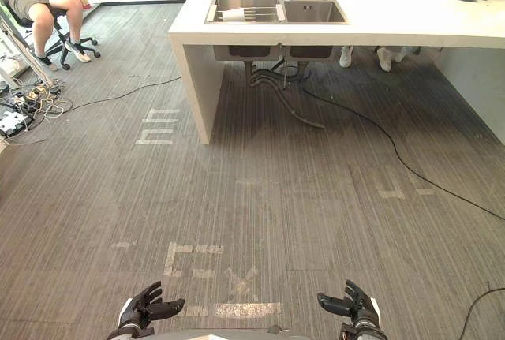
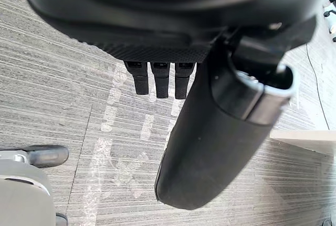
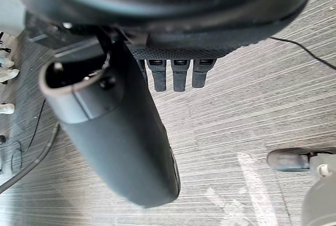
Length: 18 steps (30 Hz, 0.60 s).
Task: Walk over to the sink, pick up the cup, carry it to the dishwasher, place the cup inside the dishwasher, then close the dishwasher door
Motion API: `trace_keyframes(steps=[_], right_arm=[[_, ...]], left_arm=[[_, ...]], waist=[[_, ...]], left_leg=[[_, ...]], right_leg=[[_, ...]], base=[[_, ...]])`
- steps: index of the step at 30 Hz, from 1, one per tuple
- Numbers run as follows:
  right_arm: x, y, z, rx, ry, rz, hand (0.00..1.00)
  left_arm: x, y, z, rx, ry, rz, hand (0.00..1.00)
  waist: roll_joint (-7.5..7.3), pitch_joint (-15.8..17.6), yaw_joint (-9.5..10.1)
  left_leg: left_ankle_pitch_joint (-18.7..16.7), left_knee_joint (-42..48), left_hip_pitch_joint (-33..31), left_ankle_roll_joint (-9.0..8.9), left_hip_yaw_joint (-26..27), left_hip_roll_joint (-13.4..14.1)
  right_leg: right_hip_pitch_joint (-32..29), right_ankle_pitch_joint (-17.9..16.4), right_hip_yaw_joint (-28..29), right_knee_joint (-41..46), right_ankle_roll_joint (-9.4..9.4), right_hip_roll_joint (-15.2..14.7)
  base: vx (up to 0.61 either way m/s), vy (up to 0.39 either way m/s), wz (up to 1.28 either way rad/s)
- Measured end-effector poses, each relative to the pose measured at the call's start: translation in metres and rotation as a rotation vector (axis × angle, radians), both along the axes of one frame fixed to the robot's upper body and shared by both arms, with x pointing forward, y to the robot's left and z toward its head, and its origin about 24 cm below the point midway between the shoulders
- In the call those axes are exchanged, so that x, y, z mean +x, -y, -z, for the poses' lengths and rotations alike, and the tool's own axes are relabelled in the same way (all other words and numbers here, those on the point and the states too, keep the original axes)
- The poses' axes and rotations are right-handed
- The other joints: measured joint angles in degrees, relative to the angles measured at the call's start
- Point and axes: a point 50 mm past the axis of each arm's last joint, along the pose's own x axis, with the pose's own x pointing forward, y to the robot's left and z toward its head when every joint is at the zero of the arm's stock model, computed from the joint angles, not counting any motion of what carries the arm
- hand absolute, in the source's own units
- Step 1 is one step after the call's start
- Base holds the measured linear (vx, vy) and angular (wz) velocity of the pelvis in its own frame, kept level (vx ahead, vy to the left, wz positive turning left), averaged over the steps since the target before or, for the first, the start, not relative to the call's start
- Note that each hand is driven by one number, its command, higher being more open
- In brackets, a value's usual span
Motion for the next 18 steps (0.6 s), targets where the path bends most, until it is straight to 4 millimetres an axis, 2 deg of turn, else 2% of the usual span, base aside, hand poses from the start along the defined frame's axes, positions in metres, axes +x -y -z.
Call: trace_keyframes(steps=[7,12,15,17,18], right_arm=[[0.002,0.003,-0.001,-0.005,0.004,0.002,0.90],[0.002,0.006,-0.002,-0.007,0.008,0.018,0.90],[0.012,0.007,-0.004,-0.011,0.032,0.018,0.90],[0.027,0.007,-0.009,-0.013,0.071,0.016,0.90],[0.036,0.007,-0.011,-0.013,0.097,0.022,0.90]], left_arm=[[-0.001,0.000,0.000,0.000,-0.004,0.002,0.90],[0.000,0.001,0.000,-0.002,-0.002,0.005,0.90],[0.003,0.001,-0.001,-0.003,0.008,0.005,0.90],[0.009,0.002,-0.003,-0.011,0.036,-0.005,0.90],[0.015,0.004,-0.006,-0.013,0.063,0.003,0.90]], waist=[[-0.21,-0.20,0.05],[-0.26,-0.20,0.03],[-0.33,0.24,0.06],[-0.10,1.39,0.31],[-0.25,2.50,0.40]], left_leg=[[1.04,-1.31,-0.01,1.56,0.50,0.22],[1.06,-1.57,0.00,1.56,0.60,0.23],[-0.07,0.60,-1.77,1.44,0.83,0.31],[-2.36,4.70,-4.56,1.68,1.59,0.93],[-4.53,7.57,-5.89,1.98,2.07,0.93]], right_leg=[[0.01,1.78,0.10,-2.07,-0.83,0.58],[0.27,2.13,0.16,-3.00,-0.75,0.65],[-0.80,1.90,0.68,-2.46,-0.48,0.54],[-4.48,-1.36,1.13,3.19,-0.10,0.45],[-8.46,-5.87,0.31,11.31,0.28,-0.63]], base=[[-0.06,-0.018,-0.03],[-0.01,-0.002,-0.01],[0.00,0.011,-0.06],[-0.02,0.017,-0.19],[-0.04,0.024,-0.11]])
